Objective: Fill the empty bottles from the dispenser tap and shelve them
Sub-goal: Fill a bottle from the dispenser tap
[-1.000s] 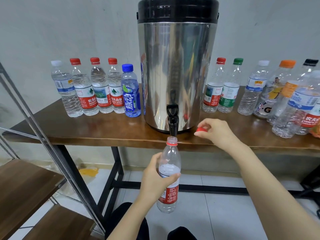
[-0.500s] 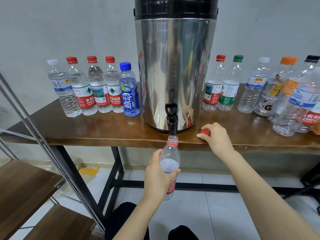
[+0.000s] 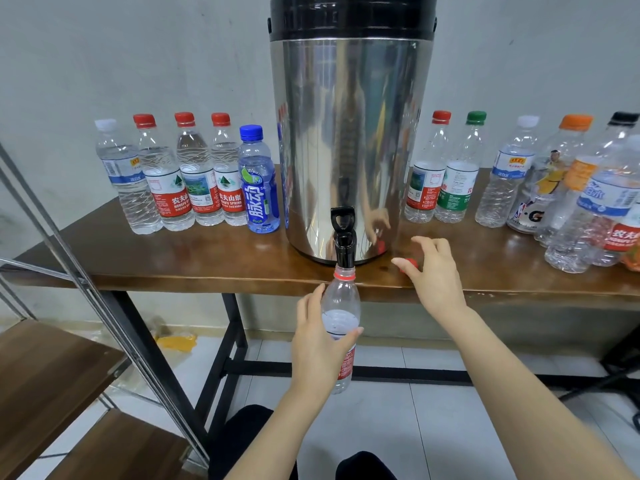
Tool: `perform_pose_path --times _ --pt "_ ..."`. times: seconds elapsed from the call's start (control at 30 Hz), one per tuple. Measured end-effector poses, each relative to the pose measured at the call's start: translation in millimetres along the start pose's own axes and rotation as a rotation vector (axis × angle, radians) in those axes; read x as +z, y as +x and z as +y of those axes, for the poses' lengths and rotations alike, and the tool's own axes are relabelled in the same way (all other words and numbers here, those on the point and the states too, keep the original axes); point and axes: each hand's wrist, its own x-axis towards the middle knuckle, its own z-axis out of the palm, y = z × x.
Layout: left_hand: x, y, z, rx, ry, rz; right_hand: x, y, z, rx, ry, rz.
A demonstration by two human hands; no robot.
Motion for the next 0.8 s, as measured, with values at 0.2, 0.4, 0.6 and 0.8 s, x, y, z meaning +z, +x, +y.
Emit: perform_pose_path --times 0.2,0.4,0.6,0.8 --pt "3 3 -4 0.058 0.004 0.012 -29 -12 -39 -0.251 0.195 0.128" --pt "3 11 -7 0.071 -0.005 -0.041 -51 -10 -106 -0.524 0.217 0.000" --pt "2 16 -10 0.078 0.013 -0.017 -39 -1 -130 -0.512 0.024 -0.046" --pt "1 16 -9 0.069 -0.011 -0.001 -28 -13 -118 -0.607 0.025 0.144"
